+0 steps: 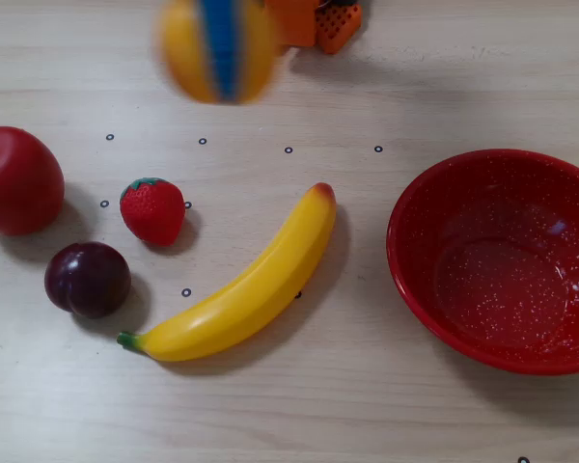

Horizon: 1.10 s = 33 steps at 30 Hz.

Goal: Put the peach in the red bowl.

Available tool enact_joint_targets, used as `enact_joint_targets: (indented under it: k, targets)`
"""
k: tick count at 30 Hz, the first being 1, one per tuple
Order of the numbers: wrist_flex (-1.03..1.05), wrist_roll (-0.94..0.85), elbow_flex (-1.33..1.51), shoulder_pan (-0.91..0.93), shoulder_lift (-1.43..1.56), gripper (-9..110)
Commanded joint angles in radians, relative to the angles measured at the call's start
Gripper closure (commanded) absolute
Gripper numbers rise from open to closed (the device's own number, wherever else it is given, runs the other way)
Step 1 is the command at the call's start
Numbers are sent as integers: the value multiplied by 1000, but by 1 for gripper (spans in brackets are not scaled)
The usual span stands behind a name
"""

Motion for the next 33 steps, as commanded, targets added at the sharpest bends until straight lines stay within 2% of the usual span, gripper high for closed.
enact_joint_targets:
  k: [1, 9, 16, 18, 20, 21, 26, 33]
  targets:
    - [5, -87, -106, 150, 87, 101]
    - [-51, -253, -293, 499, -115, 101]
    - [-43, -278, -469, 588, -436, 101]
    - [-49, -282, -502, 578, -517, 90]
    - [-49, -282, -541, 566, -589, 68]
    - [-44, -282, -569, 560, -621, 60]
    - [-64, -261, -647, 545, -710, 50]
    - [-121, -256, -649, 532, -686, 49]
